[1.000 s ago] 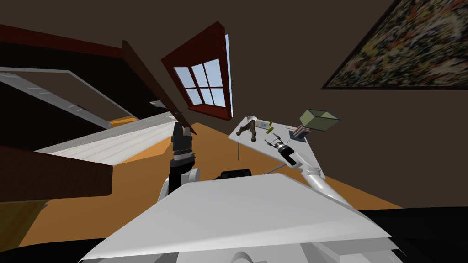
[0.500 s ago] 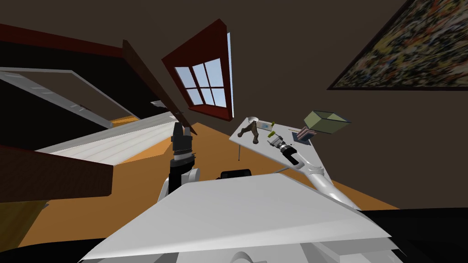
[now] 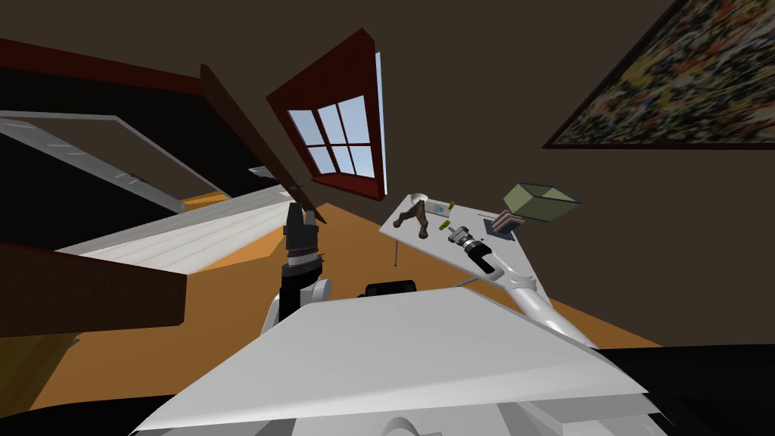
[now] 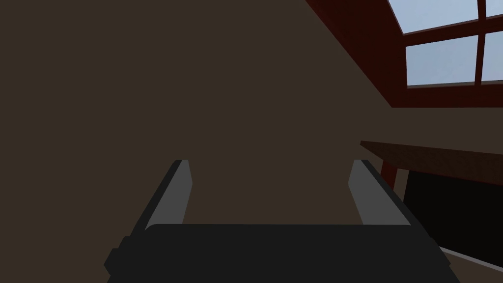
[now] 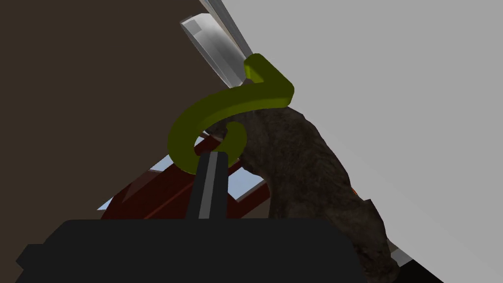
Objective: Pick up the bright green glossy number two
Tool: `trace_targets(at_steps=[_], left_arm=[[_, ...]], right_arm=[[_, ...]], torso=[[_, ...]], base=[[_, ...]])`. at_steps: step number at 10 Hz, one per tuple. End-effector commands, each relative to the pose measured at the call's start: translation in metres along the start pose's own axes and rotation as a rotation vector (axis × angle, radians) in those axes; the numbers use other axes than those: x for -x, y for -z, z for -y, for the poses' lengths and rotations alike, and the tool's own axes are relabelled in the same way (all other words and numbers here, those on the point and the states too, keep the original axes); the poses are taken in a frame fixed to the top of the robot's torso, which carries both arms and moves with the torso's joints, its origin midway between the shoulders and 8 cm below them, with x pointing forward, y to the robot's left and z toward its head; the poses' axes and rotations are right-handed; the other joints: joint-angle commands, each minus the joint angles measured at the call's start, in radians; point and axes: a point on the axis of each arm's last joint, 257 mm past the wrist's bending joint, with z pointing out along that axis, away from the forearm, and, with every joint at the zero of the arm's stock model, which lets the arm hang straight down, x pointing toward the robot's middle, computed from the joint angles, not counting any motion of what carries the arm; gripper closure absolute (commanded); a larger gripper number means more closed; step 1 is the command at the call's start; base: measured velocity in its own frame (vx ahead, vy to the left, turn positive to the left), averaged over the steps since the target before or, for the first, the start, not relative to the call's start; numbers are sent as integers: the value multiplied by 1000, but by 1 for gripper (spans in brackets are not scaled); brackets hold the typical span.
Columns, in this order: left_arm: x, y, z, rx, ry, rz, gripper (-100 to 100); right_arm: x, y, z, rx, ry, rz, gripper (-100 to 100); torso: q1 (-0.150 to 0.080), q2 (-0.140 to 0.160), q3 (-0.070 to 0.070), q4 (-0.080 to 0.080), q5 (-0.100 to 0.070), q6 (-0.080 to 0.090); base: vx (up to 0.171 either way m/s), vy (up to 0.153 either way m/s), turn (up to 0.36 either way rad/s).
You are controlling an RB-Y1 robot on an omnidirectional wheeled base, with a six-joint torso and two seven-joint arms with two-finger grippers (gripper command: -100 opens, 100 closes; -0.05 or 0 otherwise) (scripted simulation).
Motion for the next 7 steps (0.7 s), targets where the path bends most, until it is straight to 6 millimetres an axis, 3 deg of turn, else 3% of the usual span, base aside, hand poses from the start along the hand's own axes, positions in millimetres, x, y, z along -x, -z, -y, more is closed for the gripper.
trace_targets(at_steps=[1, 2, 3, 5, 7], left_arm=[[0, 0, 0, 0, 0, 0, 0], [0, 0, 0, 0, 0, 0, 0], [0, 0, 0, 0, 0, 0, 0], [0, 0, 0, 0, 0, 0, 0], [0, 0, 0, 0, 0, 0, 0]], right_arm=[[0, 0, 0, 0, 0, 0, 100], [0, 0, 0, 0, 0, 0, 0], [-14, 5, 17, -13, 10, -27, -100], [-28, 11, 32, -23, 18, -55, -100], [-55, 24, 60, -37, 33, -111, -100]], torso=[[0, 0, 0, 0, 0, 0], [0, 0, 0, 0, 0, 0], [0, 0, 0, 0, 0, 0], [11, 1, 1, 0, 2, 0], [16, 0, 0, 0, 4, -1]], base=[[0, 0, 0], [0, 0, 0], [-7, 98, 80], [-11, 197, 63], [21, 263, 103]])
